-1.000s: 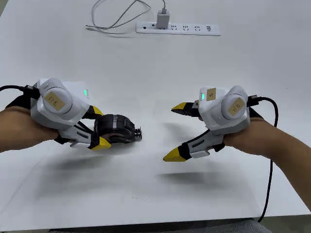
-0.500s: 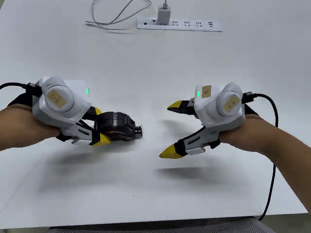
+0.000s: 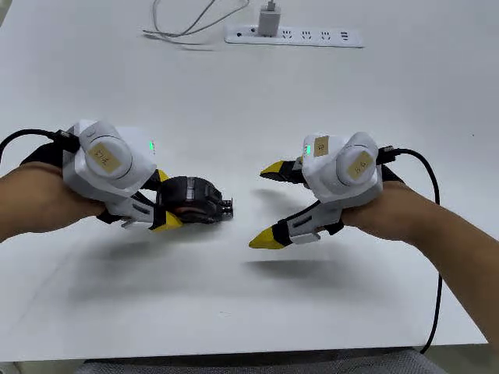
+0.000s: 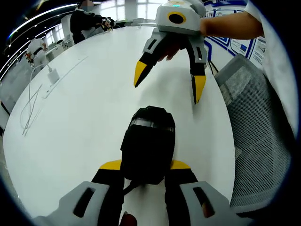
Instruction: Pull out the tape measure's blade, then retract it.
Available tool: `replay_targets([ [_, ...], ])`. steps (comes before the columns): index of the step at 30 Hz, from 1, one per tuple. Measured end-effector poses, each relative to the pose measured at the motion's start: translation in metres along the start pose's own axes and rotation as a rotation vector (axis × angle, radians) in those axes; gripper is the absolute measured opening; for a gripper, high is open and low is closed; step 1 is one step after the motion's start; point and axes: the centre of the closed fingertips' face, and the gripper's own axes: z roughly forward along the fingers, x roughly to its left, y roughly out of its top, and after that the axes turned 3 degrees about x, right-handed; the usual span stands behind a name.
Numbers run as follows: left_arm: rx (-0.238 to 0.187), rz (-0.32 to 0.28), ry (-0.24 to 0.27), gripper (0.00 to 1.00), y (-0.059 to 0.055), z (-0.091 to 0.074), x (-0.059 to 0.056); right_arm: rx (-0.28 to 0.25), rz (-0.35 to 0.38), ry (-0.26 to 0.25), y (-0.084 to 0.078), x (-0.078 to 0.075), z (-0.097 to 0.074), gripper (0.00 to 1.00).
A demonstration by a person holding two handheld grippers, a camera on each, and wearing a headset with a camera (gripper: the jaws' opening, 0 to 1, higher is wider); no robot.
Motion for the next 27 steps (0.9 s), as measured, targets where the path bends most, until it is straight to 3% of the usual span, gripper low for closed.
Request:
replay_targets([
  [18, 0.023, 0.021, 0.017, 0.28, 0.000, 0.001, 0.002, 0.006, -0.103, 0.020, 0.007, -0.007, 0.027, 0.34],
  [27, 0.024, 0.019, 0.014, 0.28, -0.001, 0.001, 0.002, 0.000, -0.124, 0.047, 0.009, -0.007, 0.037, 0.25],
])
